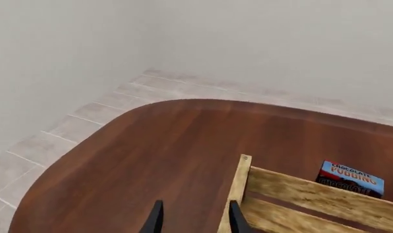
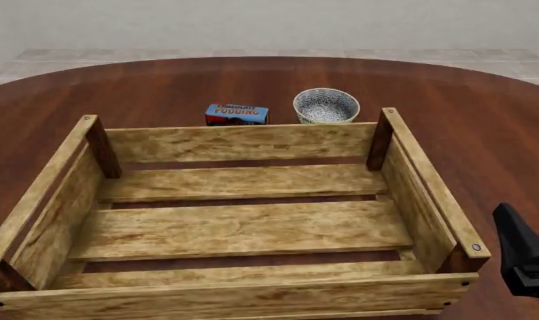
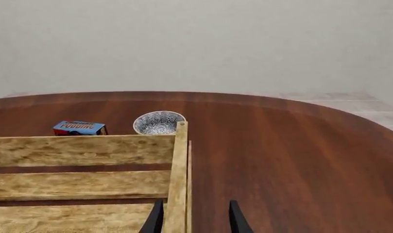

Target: Pick up the salad dressing and put it in the tray.

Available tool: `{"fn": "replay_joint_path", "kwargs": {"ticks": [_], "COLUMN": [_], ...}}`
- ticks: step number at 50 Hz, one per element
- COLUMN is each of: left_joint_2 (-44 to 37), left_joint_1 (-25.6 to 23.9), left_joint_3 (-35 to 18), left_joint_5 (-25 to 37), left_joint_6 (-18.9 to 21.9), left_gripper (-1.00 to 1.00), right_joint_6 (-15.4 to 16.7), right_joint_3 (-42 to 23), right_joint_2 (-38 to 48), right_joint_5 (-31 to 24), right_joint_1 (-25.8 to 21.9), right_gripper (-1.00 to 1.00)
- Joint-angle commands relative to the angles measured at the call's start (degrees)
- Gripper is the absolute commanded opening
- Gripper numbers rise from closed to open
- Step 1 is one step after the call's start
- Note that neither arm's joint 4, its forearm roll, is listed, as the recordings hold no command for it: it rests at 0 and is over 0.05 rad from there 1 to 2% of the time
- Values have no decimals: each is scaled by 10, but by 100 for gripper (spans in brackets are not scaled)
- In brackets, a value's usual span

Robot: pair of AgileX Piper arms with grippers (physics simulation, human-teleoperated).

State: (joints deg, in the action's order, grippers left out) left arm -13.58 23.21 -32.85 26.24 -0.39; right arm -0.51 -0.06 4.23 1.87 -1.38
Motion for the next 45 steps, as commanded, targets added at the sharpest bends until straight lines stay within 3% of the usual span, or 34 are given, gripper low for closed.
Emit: {"fn": "replay_joint_path", "kwargs": {"ticks": [1,23,45], "left_joint_2": [-43,-103,-127], "left_joint_1": [59,102,154], "left_joint_3": [-24,-32,-34], "left_joint_5": [21,51,60], "left_joint_6": [-36,-83,-47], "left_gripper": [100,100,100], "right_joint_6": [-2,-1,-4], "right_joint_3": [-1,0,0], "right_joint_2": [2,6,3], "right_joint_5": [1,7,5], "right_joint_1": [-1,-7,-9], "right_gripper": [100,100,100]}}
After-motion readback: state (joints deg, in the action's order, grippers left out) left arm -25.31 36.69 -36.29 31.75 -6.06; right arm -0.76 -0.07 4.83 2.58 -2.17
